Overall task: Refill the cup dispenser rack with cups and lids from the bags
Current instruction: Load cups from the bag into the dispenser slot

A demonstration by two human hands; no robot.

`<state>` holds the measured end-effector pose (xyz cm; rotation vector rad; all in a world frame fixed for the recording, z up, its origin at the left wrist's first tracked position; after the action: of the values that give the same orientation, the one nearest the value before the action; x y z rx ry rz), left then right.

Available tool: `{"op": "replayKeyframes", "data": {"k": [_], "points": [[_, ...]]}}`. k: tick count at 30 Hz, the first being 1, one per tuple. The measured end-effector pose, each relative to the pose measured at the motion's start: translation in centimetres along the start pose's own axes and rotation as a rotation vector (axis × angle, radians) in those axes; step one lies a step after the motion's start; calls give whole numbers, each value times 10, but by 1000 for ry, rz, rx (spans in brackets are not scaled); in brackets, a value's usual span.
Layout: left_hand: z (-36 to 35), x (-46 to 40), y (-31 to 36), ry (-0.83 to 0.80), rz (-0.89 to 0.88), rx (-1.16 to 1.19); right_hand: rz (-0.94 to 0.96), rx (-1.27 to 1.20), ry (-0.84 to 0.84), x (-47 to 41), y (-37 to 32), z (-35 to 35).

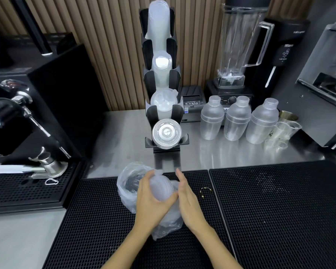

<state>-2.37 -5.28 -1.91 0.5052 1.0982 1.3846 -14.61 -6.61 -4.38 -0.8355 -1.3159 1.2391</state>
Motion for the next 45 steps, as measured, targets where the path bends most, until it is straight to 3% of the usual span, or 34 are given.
{"op": "replayKeyframes", "data": {"k": [7,12,20,23,31,39,43,45], "points": [[14,-3,-4,113,123,228,81,210,224,-2,-5,20],[30,-1,-1,141,99,335,229,477,432,0,-16,34],[84,-78,122,193,-407,75,362,364,624,-23,-91,68],[77,-143,165,124,-518,-98,424,337,632,-34,-130,71],[8,-266,148,-275,-421,-687,500,310,587,-66,-178,72],[-24,-283,110,-522,-459,-892,474,268,483,-96,-187,67],[-27,-287,108,-504,-455,-861,480,304,444,-104,-190,58],[-31,-291,99,-576,-435,-911,480,297,444,-106,-191,58]]}}
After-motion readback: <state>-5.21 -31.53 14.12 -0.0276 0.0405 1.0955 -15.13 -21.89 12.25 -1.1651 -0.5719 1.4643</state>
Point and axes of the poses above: each hand's wrist, its own x-axis away from the middle knuckle, its own z-axis out of the back of the hand, y = z × x, the point moved 8 cm from there along -x, towards the middle knuckle, and after that the axes turned 11 degrees about -z, right-handed, at the moved point
